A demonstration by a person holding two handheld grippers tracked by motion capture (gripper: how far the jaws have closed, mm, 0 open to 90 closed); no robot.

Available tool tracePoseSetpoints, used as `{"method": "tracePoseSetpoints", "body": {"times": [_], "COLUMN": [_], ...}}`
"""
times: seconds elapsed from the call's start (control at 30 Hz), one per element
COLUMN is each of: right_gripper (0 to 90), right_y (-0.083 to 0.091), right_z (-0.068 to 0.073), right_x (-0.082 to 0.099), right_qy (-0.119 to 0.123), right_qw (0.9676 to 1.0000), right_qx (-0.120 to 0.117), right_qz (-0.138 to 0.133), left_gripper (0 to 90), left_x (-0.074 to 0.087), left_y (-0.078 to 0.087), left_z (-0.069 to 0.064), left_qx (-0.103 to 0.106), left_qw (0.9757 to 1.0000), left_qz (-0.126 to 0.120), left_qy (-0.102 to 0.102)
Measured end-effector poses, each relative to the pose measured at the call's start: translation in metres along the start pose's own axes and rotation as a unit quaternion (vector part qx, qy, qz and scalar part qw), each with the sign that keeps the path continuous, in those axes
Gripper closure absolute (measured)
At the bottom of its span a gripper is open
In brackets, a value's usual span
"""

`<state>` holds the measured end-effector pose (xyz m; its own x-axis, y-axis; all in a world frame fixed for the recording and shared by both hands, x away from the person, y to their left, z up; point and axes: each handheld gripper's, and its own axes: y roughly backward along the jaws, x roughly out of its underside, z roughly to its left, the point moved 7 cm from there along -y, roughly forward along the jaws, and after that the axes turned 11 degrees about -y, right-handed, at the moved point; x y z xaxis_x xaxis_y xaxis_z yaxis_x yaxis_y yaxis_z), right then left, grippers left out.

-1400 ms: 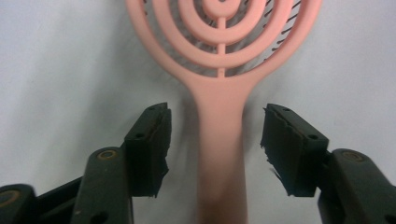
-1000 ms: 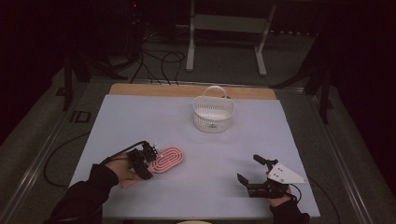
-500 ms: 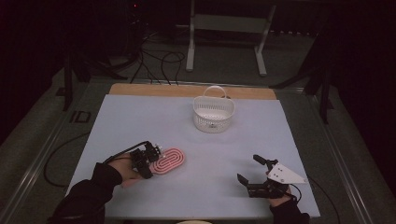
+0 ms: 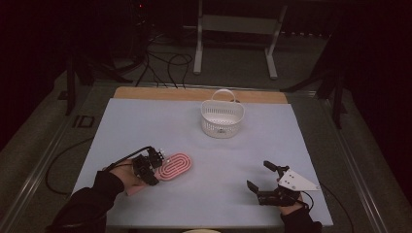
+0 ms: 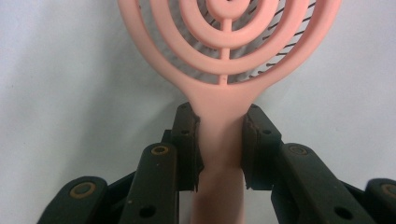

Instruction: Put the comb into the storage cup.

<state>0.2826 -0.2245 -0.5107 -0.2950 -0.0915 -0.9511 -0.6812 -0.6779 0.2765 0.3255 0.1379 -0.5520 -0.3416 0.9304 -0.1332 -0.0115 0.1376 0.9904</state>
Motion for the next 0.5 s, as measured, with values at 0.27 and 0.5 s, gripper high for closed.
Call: {"method": "tracePoseSetpoints", "body": {"times": [0.27,0.5], "right_gripper": [9.3,9.3], "right_y": [0.000,0.000], "right_z": [-0.001,0.000], "right_x": [-0.001,0.000], "right_qy": [-0.001,-0.003], "right_qw": [1.0000,1.0000], "right_qx": [0.001,0.001], "right_qz": [-0.003,-0.002], "left_gripper": [71.1,71.0], "left_x": [-0.003,-0.012], "left_y": [0.021,0.031], "left_z": [0.003,0.000], "left_qx": [-0.007,-0.012], "left_qw": [0.9978,0.9932], "left_qz": [-0.065,-0.114], "left_qy": [0.015,0.017]}}
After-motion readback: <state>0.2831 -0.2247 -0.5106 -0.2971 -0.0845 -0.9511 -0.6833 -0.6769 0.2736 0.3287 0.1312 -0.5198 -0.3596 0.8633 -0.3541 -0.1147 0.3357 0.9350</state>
